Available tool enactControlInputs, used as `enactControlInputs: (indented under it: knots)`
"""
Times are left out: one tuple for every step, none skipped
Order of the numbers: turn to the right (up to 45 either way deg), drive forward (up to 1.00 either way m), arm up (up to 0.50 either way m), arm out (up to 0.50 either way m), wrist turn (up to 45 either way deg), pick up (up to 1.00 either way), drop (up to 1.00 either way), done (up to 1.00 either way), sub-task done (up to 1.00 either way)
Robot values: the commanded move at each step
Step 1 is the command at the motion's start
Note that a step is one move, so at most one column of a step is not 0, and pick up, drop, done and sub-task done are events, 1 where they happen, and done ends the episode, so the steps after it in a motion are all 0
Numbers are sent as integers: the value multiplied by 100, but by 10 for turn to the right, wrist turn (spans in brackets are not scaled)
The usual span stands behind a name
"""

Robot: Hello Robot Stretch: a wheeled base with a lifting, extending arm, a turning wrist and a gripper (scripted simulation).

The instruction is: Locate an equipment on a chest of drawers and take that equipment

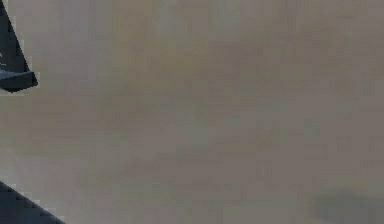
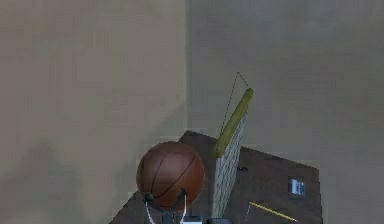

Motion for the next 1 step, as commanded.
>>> enactControlInputs:
  knots:
    - [0, 0, 0, 0, 0, 0, 0, 100, 0]
